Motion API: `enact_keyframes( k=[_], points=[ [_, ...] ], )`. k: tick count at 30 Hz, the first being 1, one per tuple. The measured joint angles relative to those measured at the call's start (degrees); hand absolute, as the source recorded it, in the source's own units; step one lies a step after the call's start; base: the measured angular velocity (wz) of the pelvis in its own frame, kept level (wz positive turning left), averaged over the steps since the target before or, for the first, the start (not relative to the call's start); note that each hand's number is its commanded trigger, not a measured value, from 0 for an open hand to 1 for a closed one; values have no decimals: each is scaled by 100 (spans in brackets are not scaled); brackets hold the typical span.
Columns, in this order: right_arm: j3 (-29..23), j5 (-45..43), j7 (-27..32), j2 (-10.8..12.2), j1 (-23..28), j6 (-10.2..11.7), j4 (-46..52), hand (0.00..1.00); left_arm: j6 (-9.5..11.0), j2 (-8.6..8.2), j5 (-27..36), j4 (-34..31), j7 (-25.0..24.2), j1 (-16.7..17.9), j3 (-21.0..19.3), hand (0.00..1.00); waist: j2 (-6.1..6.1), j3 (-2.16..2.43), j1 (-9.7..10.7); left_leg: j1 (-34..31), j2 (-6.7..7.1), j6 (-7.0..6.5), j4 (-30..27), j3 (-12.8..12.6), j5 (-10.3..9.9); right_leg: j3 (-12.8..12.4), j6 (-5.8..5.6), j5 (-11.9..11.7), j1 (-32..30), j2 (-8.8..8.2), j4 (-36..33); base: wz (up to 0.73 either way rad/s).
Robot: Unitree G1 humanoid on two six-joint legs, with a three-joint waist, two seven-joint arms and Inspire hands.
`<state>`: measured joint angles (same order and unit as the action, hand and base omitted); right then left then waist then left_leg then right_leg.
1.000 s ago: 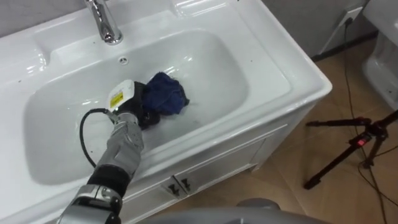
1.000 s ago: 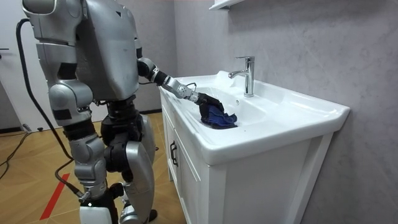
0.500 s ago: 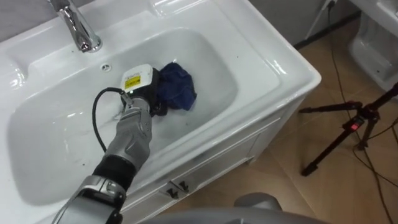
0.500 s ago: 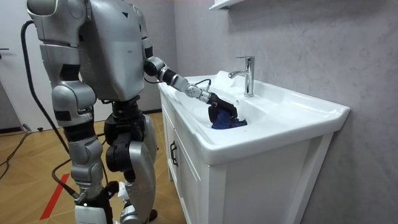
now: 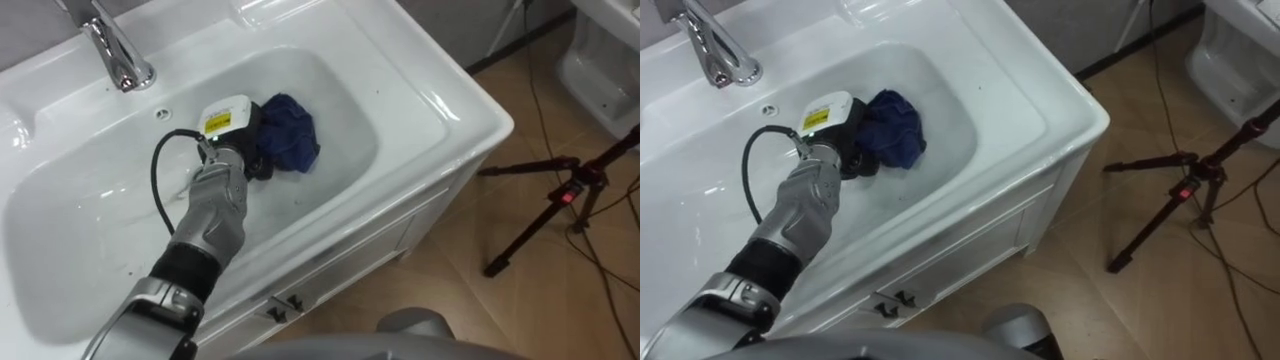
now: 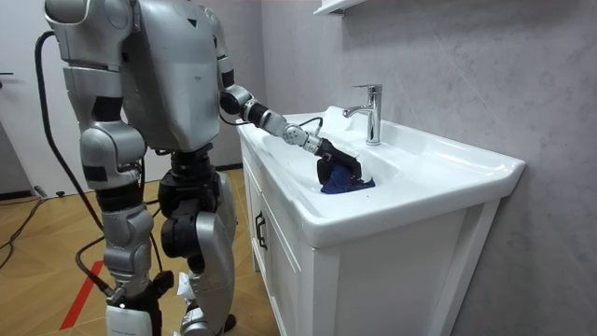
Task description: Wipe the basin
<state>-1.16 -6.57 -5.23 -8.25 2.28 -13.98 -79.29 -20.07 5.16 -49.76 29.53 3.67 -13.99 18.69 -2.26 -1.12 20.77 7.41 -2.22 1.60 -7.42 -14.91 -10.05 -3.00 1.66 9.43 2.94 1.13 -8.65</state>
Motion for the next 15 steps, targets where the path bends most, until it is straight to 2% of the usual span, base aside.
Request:
enact_keyframes(
  k=[3,8,11,14,15],
  points=[
    [8,8,2,0,44,-54,-15,0,-1,-7,-206,-6,-39,1,13,100,23,-11,-8,1,0,-3,0,-1,-3,-2,0,0,-2,0,-1,0],
    [50,-1,0,-18,133,-103,93,0,44,13,-316,116,-5,16,22,100,65,-3,-64,47,-2,-3,4,-1,-3,6,1,-1,50,4,-8,0],
    [41,-72,5,-18,145,-100,136,0,205,8,-439,309,108,80,-53,100,80,5,-131,138,-5,-3,7,-13,-3,-7,8,4,122,16,-4,-8],
    [32,-66,37,-22,167,-104,197,0,430,32,-620,498,268,259,-130,100,91,28,-315,173,-16,-3,7,-25,-3,-14,23,12,139,28,-12,-6],
    [32,-68,53,-25,169,-104,201,0,450,31,-629,511,313,308,-152,100,95,30,-341,188,-17,-3,8,-24,-3,-14,26,15,158,29,-11,0]
  ],
)
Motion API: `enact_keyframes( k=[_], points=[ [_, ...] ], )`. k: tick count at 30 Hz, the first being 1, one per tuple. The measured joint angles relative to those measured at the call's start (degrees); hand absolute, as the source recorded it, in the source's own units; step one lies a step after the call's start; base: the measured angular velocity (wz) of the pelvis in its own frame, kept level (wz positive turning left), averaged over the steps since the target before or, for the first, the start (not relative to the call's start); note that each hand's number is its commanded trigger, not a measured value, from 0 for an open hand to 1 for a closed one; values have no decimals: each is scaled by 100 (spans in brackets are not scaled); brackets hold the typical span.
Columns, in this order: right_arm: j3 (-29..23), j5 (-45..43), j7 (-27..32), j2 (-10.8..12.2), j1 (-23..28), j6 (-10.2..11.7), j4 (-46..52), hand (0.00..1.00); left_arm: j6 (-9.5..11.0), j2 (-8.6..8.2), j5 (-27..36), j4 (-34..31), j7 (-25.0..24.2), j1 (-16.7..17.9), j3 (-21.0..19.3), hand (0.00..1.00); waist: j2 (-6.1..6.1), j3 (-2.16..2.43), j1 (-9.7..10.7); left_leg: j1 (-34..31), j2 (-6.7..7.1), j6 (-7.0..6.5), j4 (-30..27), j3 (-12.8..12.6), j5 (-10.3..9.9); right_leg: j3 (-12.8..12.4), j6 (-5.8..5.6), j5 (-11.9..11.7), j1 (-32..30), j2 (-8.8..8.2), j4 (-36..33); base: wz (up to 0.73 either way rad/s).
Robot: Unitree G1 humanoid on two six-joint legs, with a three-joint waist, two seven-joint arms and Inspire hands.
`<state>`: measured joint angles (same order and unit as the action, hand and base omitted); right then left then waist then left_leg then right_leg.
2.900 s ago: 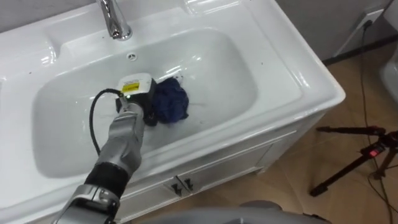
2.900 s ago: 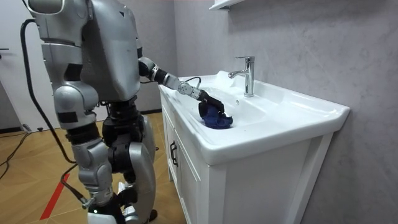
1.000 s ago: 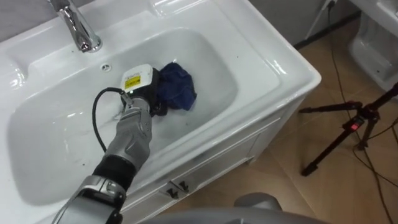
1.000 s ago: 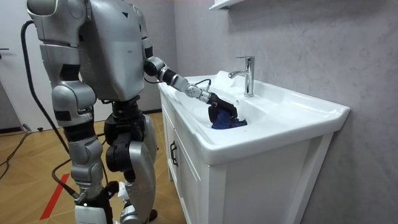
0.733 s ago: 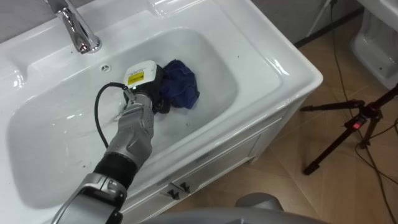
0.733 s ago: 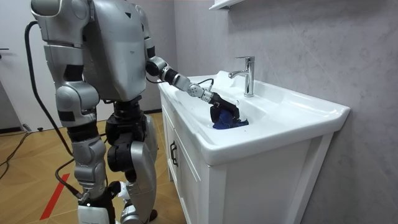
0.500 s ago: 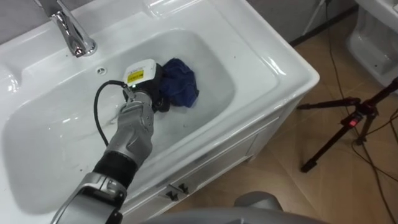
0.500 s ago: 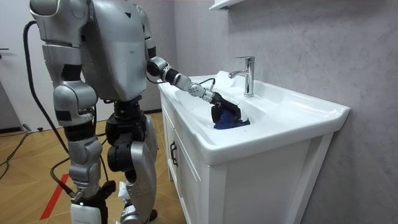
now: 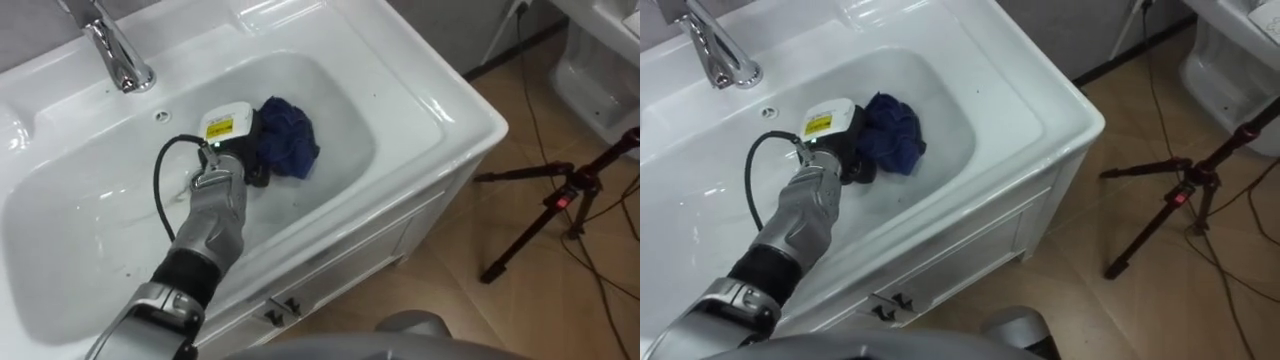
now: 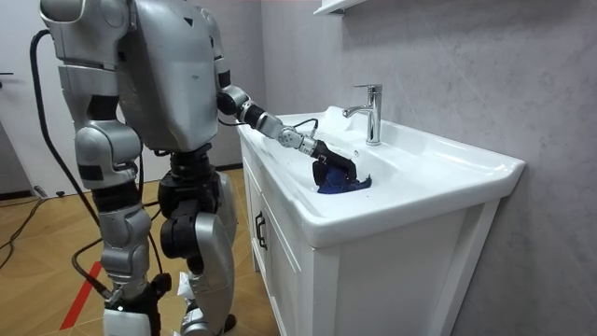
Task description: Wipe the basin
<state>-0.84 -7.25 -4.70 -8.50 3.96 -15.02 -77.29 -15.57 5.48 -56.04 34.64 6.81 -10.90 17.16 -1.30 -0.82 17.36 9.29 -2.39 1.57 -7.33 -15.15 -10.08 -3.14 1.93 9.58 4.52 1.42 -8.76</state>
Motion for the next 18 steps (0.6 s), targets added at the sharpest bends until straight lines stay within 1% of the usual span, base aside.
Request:
enact_keyframes(
  k=[3,4,5,6,7,8,9,10,11,12,13,14,16,18],
  points=[
    [-3,-39,19,-11,59,2,137,0,128,1,-269,35,217,294,-202,100,5,18,-113,32,-1,0,-1,10,0,3,9,7,46,0,2,0],
    [-58,-91,9,-11,69,6,188,0,183,2,-354,51,307,388,-299,100,4,21,-208,16,-2,0,0,7,0,-1,9,7,40,3,-1,0],
    [-94,-172,-6,-13,60,4,195,0,209,4,-395,56,353,441,-352,100,-3,31,-253,11,-2,0,0,6,0,-5,9,7,33,4,1,0],
    [-178,-260,-13,-26,53,2,204,0,228,9,-483,91,444,531,-445,100,-20,66,-362,0,-4,0,1,26,0,-1,10,7,20,5,1,0],
    [-257,-293,-8,-43,51,-1,212,0,234,23,-519,144,523,640,-591,100,-29,117,-450,7,-4,0,0,47,0,7,11,7,22,9,-1,0],
    [-286,-322,-3,-49,54,-1,218,0,234,39,-556,160,550,694,-656,100,-30,139,-511,21,-6,0,-1,62,0,13,13,6,24,10,-2,4],
    [-289,-372,10,-68,36,5,225,0,234,100,-593,209,653,788,-799,100,-28,156,-604,43,-9,0,0,162,0,25,23,0,47,17,-4,6],
    [-289,-382,37,-89,36,10,219,0,233,186,-610,268,769,846,-910,100,-28,161,-666,50,-12,0,0,237,0,62,30,-5,69,18,-7,18],
    [-297,-369,48,-113,-11,14,221,0,234,281,-662,311,856,897,-1023,100,-28,160,-689,44,-15,0,3,332,0,144,36,-9,91,14,-3,24],
    [-304,-361,64,-123,-47,15,222,0,232,335,-732,347,911,923,-1064,100,-28,160,-697,42,-16,0,3,363,0,180,37,-9,105,13,3,24],
    [-312,-359,104,-139,-57,16,218,0,232,435,-897,405,1002,958,-1109,100,-33,161,-791,43,-18,0,2,403,0,201,39,-8,115,16,9,14],
    [-310,-364,120,-162,-67,17,215,0,232,510,-1112,435,1070,997,-1165,100,-43,159,-892,40,-20,0,2,429,0,213,45,-11,117,20,15,11],
    [-309,-371,101,-208,-72,61,206,0,232,630,-1393,470,1181,1060,-1171,100,-65,156,-991,39,-20,0,2,435,0,233,45,-10,128,21,19,11],
    [-308,-367,88,-272,-134,70,195,0,229,716,-1485,519,1187,1055,-1200,100,-124,153,-1035,34,-19,0,3,439,0,260,43,-9,124,14,18,8]
  ],
)
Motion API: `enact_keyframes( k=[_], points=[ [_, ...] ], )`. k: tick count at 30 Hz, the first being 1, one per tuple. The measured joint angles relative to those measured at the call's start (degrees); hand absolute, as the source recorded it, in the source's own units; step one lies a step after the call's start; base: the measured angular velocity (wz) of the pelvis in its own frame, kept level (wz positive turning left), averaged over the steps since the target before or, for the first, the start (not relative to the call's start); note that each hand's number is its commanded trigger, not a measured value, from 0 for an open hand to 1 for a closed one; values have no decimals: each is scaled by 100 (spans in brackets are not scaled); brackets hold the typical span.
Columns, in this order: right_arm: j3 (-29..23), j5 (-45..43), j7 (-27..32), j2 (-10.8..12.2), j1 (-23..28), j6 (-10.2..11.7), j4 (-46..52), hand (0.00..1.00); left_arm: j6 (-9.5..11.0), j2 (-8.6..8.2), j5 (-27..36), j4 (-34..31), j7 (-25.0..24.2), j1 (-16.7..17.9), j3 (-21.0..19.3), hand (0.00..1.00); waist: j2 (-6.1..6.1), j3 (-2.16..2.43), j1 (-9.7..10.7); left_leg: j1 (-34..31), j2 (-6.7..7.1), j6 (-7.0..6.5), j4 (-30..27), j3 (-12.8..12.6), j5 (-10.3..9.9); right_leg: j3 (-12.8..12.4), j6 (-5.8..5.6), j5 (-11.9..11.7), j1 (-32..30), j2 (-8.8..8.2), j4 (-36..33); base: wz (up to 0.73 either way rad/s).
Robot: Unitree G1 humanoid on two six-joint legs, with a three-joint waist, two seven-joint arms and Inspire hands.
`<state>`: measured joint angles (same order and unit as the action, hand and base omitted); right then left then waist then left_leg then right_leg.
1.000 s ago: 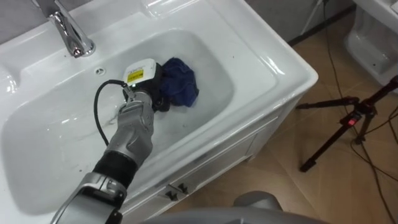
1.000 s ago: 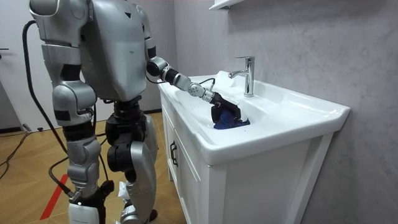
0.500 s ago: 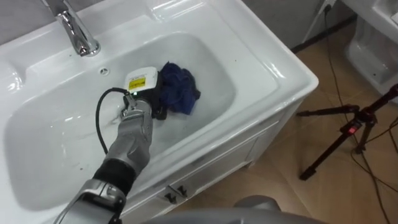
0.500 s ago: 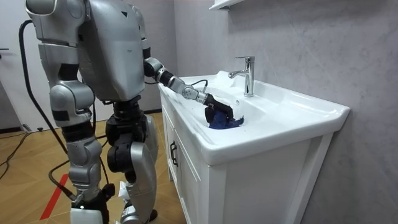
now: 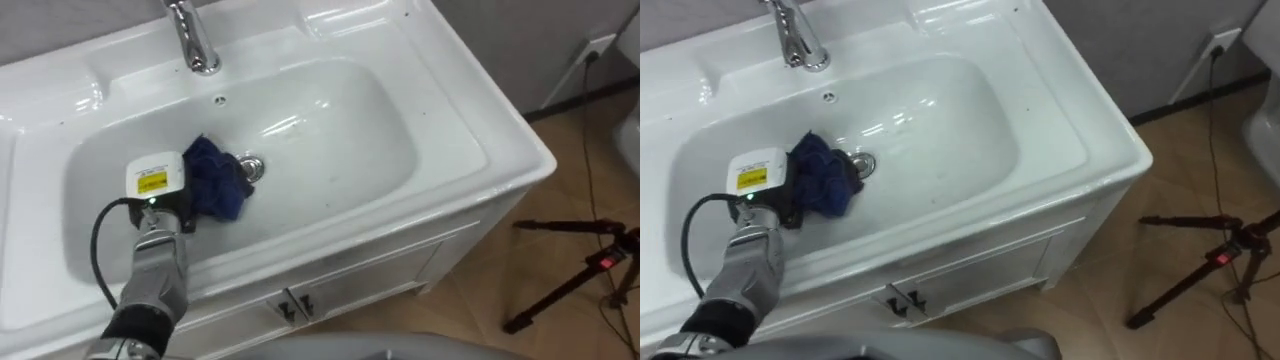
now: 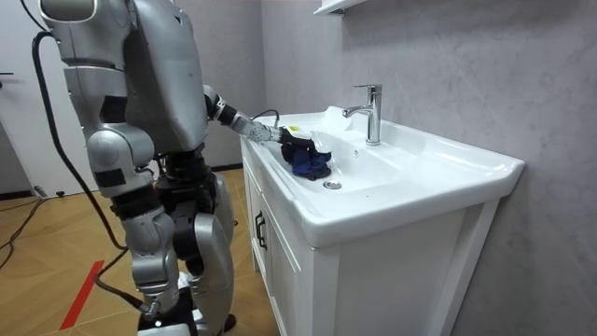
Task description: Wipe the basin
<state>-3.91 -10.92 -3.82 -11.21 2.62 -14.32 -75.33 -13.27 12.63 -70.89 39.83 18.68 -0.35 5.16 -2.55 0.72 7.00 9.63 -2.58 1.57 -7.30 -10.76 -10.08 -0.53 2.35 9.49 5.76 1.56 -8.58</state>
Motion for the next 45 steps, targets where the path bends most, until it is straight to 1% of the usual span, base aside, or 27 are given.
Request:
enact_keyframes(
  k=[2,5,6,7,9,10,11,13,14,17,18,20,21,23,25,28,30,31,32,33,34,35,36,38,41,44,45],
  points=[
    [-16,-2,-2,-46,-71,35,-5,0,0,88,-113,84,-13,0,4,100,-89,-3,4,1,0,0,0,24,0,18,-3,1,-11,-2,-12,0],
    [-15,27,7,-79,-78,59,-13,0,2,134,-157,87,-16,40,3,100,-179,-2,-60,-16,-8,0,-2,87,0,36,6,-9,-33,-4,-15,-6],
    [-18,46,16,-91,-73,55,-15,0,3,138,-220,61,-27,49,2,100,-216,6,-98,-38,-8,0,-9,146,0,49,6,-9,-46,-4,-17,0],
    [-40,39,20,-112,-86,57,-11,0,9,168,-290,-56,-95,90,-1,100,-304,40,-154,-102,-10,0,-22,158,0,63,12,-15,-92,-1,-19,5],
    [-240,45,23,-144,-130,67,-2,0,12,297,-353,-398,-215,281,-2,100,-343,34,-197,-158,-11,-1,-36,174,2,80,18,-23,-158,1,-20,4],
    [-362,105,51,-164,-138,105,-5,0,14,408,-346,-648,-266,418,-9,100,-399,46,-277,-200,-16,-1,-43,192,2,86,27,-33,-185,4,-20,3],
    [-380,176,93,-188,-141,140,-11,0,14,499,-343,-851,-281,523,-11,100,-424,35,-353,-212,-22,-1,-41,191,2,96,33,-42,-189,11,-16,0],
    [-406,170,128,-221,-116,217,-13,0,16,553,-347,-1013,-333,566,-13,100,-477,44,-517,-209,-32,0,-43,191,2,94,41,-43,-190,20,-14,-3],
    [-412,167,127,-243,-128,266,-13,0,39,629,-347,-1173,-429,605,-13,100,-500,40,-592,-217,-42,0,-44,205,2,95,50,-42,-194,32,-4,-3],
    [-408,176,132,-268,-150,335,15,0,57,819,-343,-1451,-542,754,-13,100,-504,39,-620,-261,-67,0,-45,249,2,187,85,-26,-201,49,-5,5],
    [-409,233,148,-285,-142,370,25,0,59,856,-342,-1550,-586,777,-13,100,-548,68,-653,-303,-75,1,-51,312,3,233,102,-17,-218,55,-8,4],
    [-408,391,195,-308,-125,422,16,0,59,884,-343,-1746,-652,801,-19,100,-550,70,-799,-340,-100,1,-51,326,3,256,126,-15,-277,55,-33,-4],
    [-397,487,202,-320,-126,436,6,0,59,909,-343,-1850,-700,836,-22,100,-546,67,-858,-356,-117,1,-51,352,3,366,131,-18,-281,52,-27,0],
    [-369,689,206,-325,-138,521,5,0,59,918,-348,-1894,-724,861,-37,100,-524,52,-885,-358,-155,7,-50,368,-1,714,136,-21,-278,45,-26,0],
    [-308,868,192,-324,-150,624,-10,0,59,943,-352,-1931,-862,831,-57,100,-523,49,-887,-383,-178,10,-52,388,-2,933,139,-23,-275,44,-23,0],
    [-178,1203,208,-325,-156,738,-34,0,59,984,-349,-2030,-1158,732,-57,100,-516,26,-830,-406,-192,29,-44,481,9,1156,143,-23,-273,36,-17,14],
    [-79,1304,204,-326,-205,763,-109,0,55,996,-346,-2060,-1273,710,-55,100,-507,3,-782,-395,-194,35,-43,479,13,1167,145,-22,-263,36,-16,10],
    [6,1343,192,-327,-208,798,-142,0,45,1016,-344,-2090,-1361,708,-53,100,-497,-22,-709,-410,-193,40,-39,483,16,1183,146,-21,-249,32,-13,9],
    [42,1360,187,-328,-211,827,-137,0,44,1022,-353,-2121,-1429,705,-53,100,-494,-25,-695,-414,-191,40,-36,481,16,1184,146,-21,-249,31,-10,9],
    [62,1395,184,-326,-201,881,-137,0,23,1029,-354,-2187,-1557,699,-53,100,-467,-43,-657,-423,-175,40,-38,483,16,1204,162,-8,-246,13,-2,13],
    [92,1419,198,-325,-201,899,-146,0,-10,1029,-353,-2222,-1673,661,-49,100,-415,-80,-558,-429,-136,44,-38,480,17,1211,204,56,-234,-25,4,15],
    [117,1466,244,-326,-195,927,-166,0,-19,1027,-360,-2222,-1812,591,-14,100,-395,-102,-530,-409,-116,48,-41,474,20,1210,204,71,-236,-40,-2,11],
    [155,1536,261,-327,-195,937,-189,0,-34,1029,-364,-2228,-1880,567,16,100,-384,-110,-521,-407,-114,48,-43,475,20,1204,202,72,-236,-42,-2,0],
    [277,1775,286,-323,-192,944,-237,0,-132,1028,-362,-2235,-2063,518,198,100,-342,-137,-381,-399,-96,48,-45,484,20,1212,184,75,-215,-55,-1,7],
    [251,1783,227,-322,-131,945,-311,0,-194,1027,-368,-2293,-2283,516,366,100,-309,-143,-183,-400,-77,48,-50,481,20,1190,156,83,-211,-67,4,5],
    [272,1749,174,-324,-117,943,-485,0,-358,1020,-382,-2392,-2612,483,532,100,-278,-143,-27,-403,-64,48,-50,467,20,1165,142,82,-256,-81,-2,-5],
    [272,1723,171,-324,-113,933,-604,0,-433,1020,-371,-2402,-2708,470,630,100,-275,-144,69,-393,-60,48,-46,462,20,1151,140,81,-260,-84,-8,-8]
  ],
)
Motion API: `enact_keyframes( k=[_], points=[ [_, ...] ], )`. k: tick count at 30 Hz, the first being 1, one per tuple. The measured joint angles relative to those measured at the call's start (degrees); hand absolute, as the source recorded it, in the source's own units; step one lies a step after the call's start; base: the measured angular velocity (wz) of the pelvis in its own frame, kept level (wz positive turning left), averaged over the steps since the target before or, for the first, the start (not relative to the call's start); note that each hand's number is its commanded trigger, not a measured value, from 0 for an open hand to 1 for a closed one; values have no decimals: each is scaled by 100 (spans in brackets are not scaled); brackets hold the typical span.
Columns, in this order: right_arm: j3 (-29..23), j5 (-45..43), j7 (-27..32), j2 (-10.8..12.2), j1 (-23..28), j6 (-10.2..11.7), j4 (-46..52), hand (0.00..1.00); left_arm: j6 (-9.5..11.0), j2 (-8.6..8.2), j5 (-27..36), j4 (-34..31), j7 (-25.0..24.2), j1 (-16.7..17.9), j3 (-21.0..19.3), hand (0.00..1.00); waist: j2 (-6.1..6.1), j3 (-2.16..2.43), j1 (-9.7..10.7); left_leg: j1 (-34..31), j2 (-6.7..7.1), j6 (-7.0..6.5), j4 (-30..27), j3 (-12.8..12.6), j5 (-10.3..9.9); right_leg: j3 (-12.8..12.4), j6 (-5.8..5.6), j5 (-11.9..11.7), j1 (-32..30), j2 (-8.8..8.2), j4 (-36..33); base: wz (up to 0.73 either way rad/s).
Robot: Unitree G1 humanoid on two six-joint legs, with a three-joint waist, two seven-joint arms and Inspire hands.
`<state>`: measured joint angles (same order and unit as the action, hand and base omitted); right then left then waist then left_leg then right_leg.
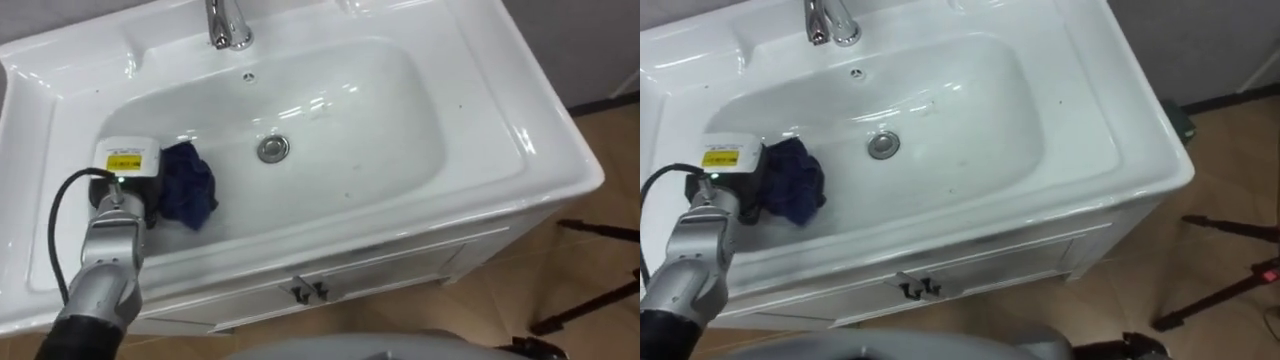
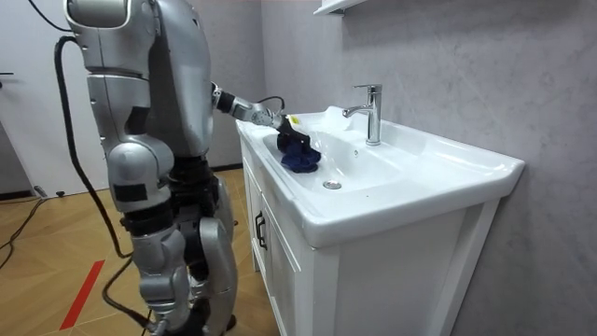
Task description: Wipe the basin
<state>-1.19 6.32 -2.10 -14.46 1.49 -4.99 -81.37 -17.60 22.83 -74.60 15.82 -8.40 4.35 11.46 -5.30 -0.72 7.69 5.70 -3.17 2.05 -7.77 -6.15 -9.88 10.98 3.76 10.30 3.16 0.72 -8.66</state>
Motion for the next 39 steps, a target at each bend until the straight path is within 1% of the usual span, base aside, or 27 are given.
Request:
enact_keyframes(
  k=[2,3,4,5,6,7,8,9,10,11,12,13,15,16,17,19,20,22,23,25,26,28,29,32,36,39],
  points=[
    [1,-38,-5,0,44,-14,-133,0,-51,-86,24,34,-94,-30,86,100,3,-2,116,-1,-3,0,6,-21,0,-70,-1,-1,2,5,-17,-15],
    [4,-43,-5,0,66,-24,-143,0,-92,-112,27,69,-99,-54,143,100,3,-3,174,0,-3,0,9,-21,0,-67,-2,-1,8,5,-17,-6],
    [-2,-124,-4,6,147,-70,-141,0,-157,-184,22,140,-113,-121,236,100,12,-8,276,6,-9,0,25,-63,0,-75,-2,-1,28,12,-19,-5],
    [-5,-252,-9,13,193,-110,-130,0,-210,-229,18,198,-116,-164,321,100,21,-12,334,66,-17,0,33,-212,-1,-146,-2,-1,32,22,-18,-14],
    [-5,-312,-16,13,199,-138,-128,0,-246,-233,15,230,-120,-188,380,100,31,-19,358,86,-21,0,33,-270,-1,-178,-1,-1,34,23,-17,-29],
    [-4,-467,-40,12,200,-151,-133,0,-305,-244,17,269,-142,-219,461,100,37,-22,465,94,-23,0,28,-325,-1,-239,0,0,35,29,-10,-23],
    [-4,-479,-44,14,212,-148,-134,0,-315,-276,49,301,-153,-248,468,100,42,-26,520,99,-23,0,27,-332,-1,-261,0,0,42,31,-9,-19],
    [-4,-459,-43,38,246,-163,-131,0,-357,-350,106,376,-166,-320,538,100,65,-38,622,134,-20,0,25,-337,-1,-288,0,1,75,32,-3,-13],
    [-4,-462,-44,71,260,-224,-131,0,-392,-441,203,514,-166,-441,611,100,92,-48,671,187,-19,0,34,-382,-1,-324,-1,3,92,34,-6,-15],
    [-3,-469,-56,83,261,-258,-131,0,-418,-504,210,586,-166,-514,638,100,103,-42,680,201,-19,0,32,-425,-1,-348,-4,5,90,35,-6,-15],
    [-6,-504,-54,112,292,-282,-130,0,-464,-671,207,708,-166,-646,677,100,121,-39,727,220,-13,-1,25,-492,-1,-382,-9,8,89,31,-2,-11],
    [-5,-558,-55,128,287,-342,-124,0,-490,-823,203,880,-166,-750,679,100,138,-39,763,252,-7,-1,40,-493,-1,-400,-22,15,105,28,-8,-9],
    [-1,-610,-55,164,276,-442,-121,0,-508,-971,208,1039,-165,-920,688,100,175,-32,790,292,-5,0,40,-508,-1,-474,-27,18,119,31,-15,-14],
    [7,-639,-58,196,277,-459,-106,0,-520,-1022,211,1034,-166,-968,713,100,207,-30,817,302,-7,0,34,-623,-1,-498,-30,20,114,30,-16,-12],
    [6,-654,-59,212,269,-463,-105,0,-552,-1046,212,1031,-165,-983,750,100,221,-27,840,304,-6,0,34,-648,-1,-504,-33,22,113,30,-13,0],
    [6,-691,-93,282,146,-641,-123,0,-751,-1121,213,1012,-166,-1082,944,100,288,-32,954,302,2,0,34,-631,-1,-468,-46,32,100,19,-11,13],
    [4,-691,-161,300,115,-697,-119,0,-820,-1171,212,1013,-166,-1134,1014,100,324,-31,992,301,4,0,39,-632,-1,-455,-47,31,103,17,-18,10],
    [8,-681,-192,322,49,-739,-116,0,-948,-1255,211,1012,-166,-1207,1133,100,389,-31,1040,294,7,0,38,-633,-1,-436,-57,23,150,12,-14,9],
    [30,-685,-227,329,-10,-766,-108,0,-971,-1312,212,1005,-166,-1266,1215,100,430,-30,1084,295,16,0,37,-645,-1,-403,-64,25,173,-1,0,14],
    [72,-692,-287,326,-34,-769,-108,0,-977,-1383,228,983,-167,-1375,1414,100,457,-30,1097,306,29,-1,36,-687,-1,-381,-75,26,168,-20,3,10],
    [81,-714,-302,326,-53,-768,-104,0,-977,-1416,280,935,-167,-1383,1438,100,459,-30,1107,304,34,-1,35,-708,-1,-381,-80,24,164,-26,3,5],
    [113,-795,-308,336,-184,-764,-93,0,-981,-1523,432,756,-167,-1405,1626,100,458,-29,1187,298,66,-1,31,-728,0,-358,-111,30,172,-68,4,5],
    [116,-798,-303,356,-235,-761,-93,0,-981,-1588,492,697,-167,-1412,1640,100,458,-30,1242,295,79,-2,33,-734,-1,-349,-123,26,173,-76,2,5],
    [235,-785,-285,414,-269,-756,-79,0,-981,-1608,665,686,-166,-1522,1753,100,457,-29,1264,286,94,-11,34,-765,-6,-342,-140,19,171,-102,5,0],
    [394,-788,-301,424,-263,-763,-70,0,-990,-1609,667,661,-166,-1565,1874,100,428,-21,1289,256,116,-11,33,-782,-6,-342,-162,20,149,-120,6,4],
    [447,-792,-307,417,-259,-799,-22,0,-1099,-1612,671,653,-166,-1611,2035,100,396,-16,1360,246,130,-11,31,-783,-6,-338,-172,17,150,-135,4,2]
  ],
)
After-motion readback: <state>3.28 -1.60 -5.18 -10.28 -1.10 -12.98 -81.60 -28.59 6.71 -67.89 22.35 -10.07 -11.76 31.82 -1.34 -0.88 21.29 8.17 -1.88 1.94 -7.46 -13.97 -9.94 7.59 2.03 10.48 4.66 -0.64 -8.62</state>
